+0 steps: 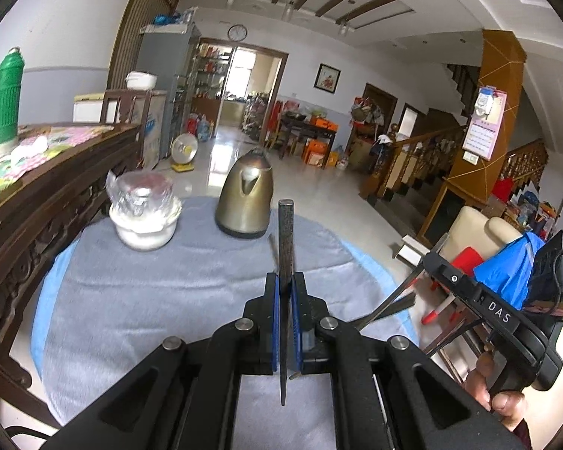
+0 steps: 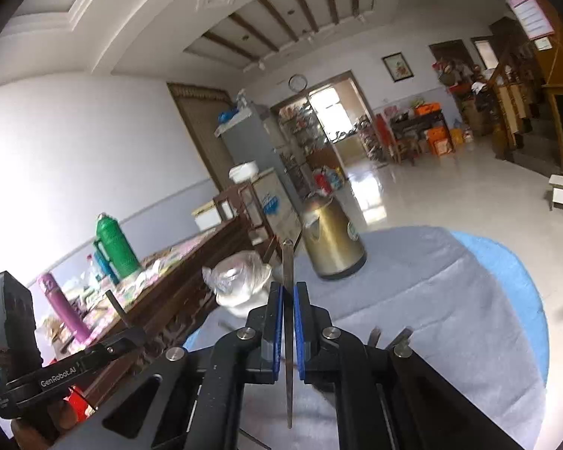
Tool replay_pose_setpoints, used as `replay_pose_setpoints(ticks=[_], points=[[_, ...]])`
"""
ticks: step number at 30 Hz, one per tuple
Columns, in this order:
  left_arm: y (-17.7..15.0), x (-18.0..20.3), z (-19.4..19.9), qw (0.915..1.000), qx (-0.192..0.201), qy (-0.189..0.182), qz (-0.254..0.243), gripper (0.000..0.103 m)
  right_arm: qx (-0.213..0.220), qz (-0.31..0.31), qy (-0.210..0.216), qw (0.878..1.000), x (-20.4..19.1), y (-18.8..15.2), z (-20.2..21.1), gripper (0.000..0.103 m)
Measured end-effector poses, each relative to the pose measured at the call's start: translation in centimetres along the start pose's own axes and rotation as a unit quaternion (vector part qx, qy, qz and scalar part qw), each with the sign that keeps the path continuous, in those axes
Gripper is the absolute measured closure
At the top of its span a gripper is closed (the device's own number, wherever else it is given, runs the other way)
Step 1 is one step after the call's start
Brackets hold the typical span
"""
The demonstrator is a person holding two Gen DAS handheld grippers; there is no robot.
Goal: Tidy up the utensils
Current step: 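Lower both chopsticks into the grey cup beside the others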
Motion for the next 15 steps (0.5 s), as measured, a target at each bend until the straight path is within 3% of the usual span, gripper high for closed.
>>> replay_pose_setpoints(ticks=[9, 15], points=[[3.5, 2.3, -0.9, 0.9985, 0.048, -0.014, -0.022, 0.097, 0.060, -0.005, -0.042, 0.997, 0.8, 2.8, 0.7, 0.097], [4.1, 3.1, -2.5, 0.9976, 0.064, -0.015, -0.024, 0.097, 0.087, 0.005, -0.075, 0.993, 1.6, 3.3, 0.8, 0.097]])
Point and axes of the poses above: each gripper's, at about its wrist camera, not at the fingertips, and z roughly against the way its jaws point, x to its right, y to its top, the point moved 7 cm from there along -z, roughly the way its jaws point, and after that the axes turned 8 degrees about -y, right-handed, at the moved point
